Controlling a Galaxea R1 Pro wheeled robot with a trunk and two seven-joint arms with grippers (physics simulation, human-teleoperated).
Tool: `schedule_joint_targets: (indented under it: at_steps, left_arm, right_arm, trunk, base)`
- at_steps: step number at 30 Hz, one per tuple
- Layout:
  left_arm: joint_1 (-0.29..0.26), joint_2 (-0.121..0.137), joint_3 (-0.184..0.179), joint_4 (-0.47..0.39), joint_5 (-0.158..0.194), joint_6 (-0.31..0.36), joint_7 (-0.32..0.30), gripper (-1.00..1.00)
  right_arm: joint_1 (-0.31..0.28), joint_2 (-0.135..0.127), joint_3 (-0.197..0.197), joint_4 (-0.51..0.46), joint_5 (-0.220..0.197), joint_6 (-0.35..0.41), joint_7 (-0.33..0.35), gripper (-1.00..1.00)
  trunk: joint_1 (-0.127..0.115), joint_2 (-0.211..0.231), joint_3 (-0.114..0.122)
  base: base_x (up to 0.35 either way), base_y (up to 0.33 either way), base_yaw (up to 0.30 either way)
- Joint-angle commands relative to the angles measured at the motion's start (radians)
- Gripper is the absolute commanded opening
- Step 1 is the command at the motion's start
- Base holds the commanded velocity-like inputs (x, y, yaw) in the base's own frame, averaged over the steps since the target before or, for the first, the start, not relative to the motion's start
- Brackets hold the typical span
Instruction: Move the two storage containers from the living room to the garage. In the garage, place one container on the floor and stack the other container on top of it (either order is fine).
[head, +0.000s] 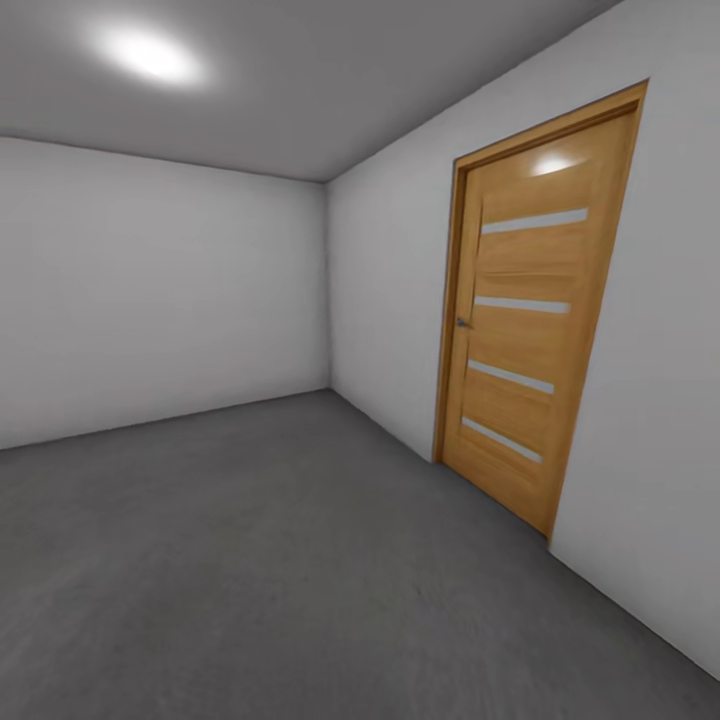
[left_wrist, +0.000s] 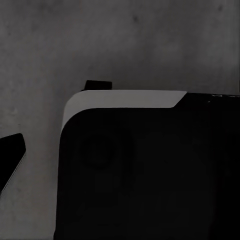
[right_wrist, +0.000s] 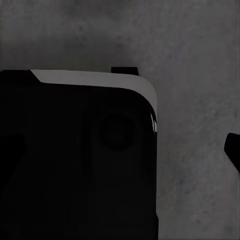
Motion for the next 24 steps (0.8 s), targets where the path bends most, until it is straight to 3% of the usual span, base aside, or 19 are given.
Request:
schedule_joint_targets:
  at_steps: [1, 13, 24]
  left_arm:
    - [0.000, -0.001, 0.000, -0.001, 0.007, -0.002, 0.000, 1.00]
    - [0.000, -0.001, 0.000, -0.001, 0.007, -0.002, 0.000, 1.00]
    - [0.000, -0.001, 0.000, -0.001, 0.007, -0.002, 0.000, 1.00]
  right_arm:
    - [0.000, 0.000, 0.000, 0.001, 0.000, -0.005, 0.000, 1.00]
    - [0.000, 0.000, 0.000, 0.001, 0.000, -0.006, 0.000, 1.00]
    - [0.000, 0.000, 0.000, 0.001, 0.000, -0.006, 0.000, 1.00]
  trunk:
    - [0.001, 0.000, -0.001]
    - [0.001, 0.000, -0.001]
    - [0.001, 0.000, -0.001]
  base:
    - [0.322, 0.000, 0.000]
    - [0.322, 0.000, -0.008]
    - [0.322, 0.000, -0.212]
